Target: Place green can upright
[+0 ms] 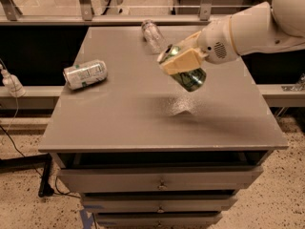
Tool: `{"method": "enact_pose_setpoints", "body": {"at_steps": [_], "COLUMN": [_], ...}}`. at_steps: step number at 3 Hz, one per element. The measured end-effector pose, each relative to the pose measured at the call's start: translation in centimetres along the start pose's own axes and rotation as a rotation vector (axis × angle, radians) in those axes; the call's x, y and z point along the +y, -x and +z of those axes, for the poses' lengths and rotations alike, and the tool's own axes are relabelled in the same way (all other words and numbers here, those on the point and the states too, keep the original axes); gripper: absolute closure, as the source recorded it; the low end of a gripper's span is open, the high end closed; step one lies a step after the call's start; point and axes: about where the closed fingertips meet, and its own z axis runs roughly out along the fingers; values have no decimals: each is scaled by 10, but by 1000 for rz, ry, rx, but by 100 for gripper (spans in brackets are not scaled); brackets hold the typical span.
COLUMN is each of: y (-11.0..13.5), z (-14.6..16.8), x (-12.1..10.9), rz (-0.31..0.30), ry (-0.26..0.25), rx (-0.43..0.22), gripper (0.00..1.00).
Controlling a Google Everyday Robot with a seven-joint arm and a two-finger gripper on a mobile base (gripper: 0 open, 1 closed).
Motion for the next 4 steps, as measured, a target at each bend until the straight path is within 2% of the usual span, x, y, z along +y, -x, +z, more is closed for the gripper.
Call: {"method": "enact_pose_setpoints", "body": {"at_steps": [1, 2, 3, 4], "y": [30, 43, 43, 33], "z": [16, 24, 26, 24], "x": [21, 34, 41, 45], "rz": [47, 112, 158, 166], "ry": [58, 92, 109, 115], "rx": [-207, -386, -522, -623], "gripper": [100, 100, 100, 100]}}
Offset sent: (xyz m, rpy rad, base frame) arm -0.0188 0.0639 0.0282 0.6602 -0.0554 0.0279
